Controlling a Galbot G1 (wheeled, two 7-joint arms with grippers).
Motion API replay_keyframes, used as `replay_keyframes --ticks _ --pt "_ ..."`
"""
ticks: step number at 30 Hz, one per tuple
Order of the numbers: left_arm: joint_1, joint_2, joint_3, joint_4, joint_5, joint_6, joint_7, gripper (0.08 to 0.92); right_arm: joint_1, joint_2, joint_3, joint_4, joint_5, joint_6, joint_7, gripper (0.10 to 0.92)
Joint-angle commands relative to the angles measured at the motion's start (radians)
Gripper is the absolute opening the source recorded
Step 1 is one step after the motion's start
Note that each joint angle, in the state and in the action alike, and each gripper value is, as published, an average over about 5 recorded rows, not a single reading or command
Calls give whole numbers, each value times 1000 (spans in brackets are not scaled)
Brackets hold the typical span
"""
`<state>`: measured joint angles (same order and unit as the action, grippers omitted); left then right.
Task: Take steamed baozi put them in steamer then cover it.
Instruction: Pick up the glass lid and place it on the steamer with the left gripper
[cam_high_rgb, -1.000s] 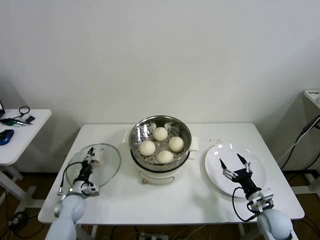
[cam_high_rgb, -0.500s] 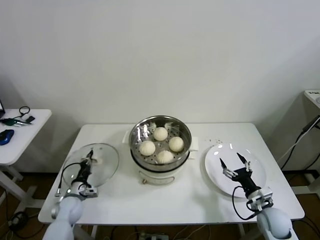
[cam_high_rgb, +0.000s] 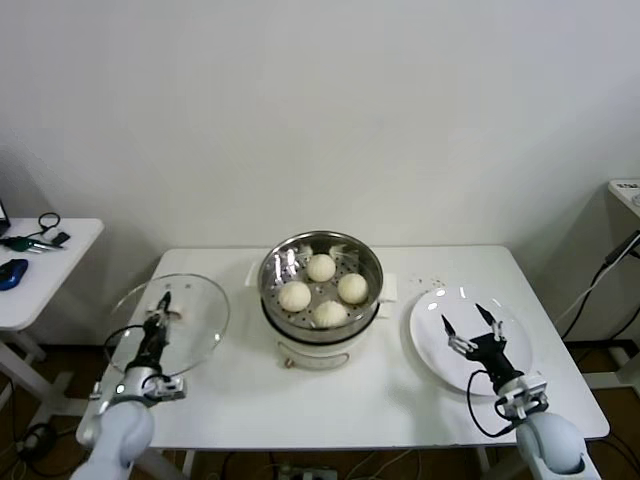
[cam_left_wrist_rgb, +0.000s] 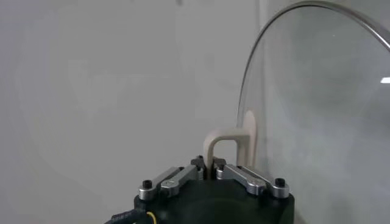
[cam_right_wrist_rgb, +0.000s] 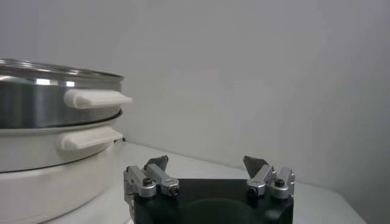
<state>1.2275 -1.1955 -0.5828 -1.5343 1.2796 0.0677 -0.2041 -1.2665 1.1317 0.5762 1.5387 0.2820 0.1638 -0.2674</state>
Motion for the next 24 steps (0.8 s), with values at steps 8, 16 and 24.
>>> replay_keyframes --ticks 8,16,24 --pt "265 154 45 -555 -94 406 55 150 25 -24 -15 -46 6 4 -7 823" --pt "143 269 254 -649 -110 570 179 150 65 -44 -48 -75 9 -3 -2 823" --pt "-77 195 501 -662 51 652 403 150 98 -45 -61 -116 5 -1 -5 823"
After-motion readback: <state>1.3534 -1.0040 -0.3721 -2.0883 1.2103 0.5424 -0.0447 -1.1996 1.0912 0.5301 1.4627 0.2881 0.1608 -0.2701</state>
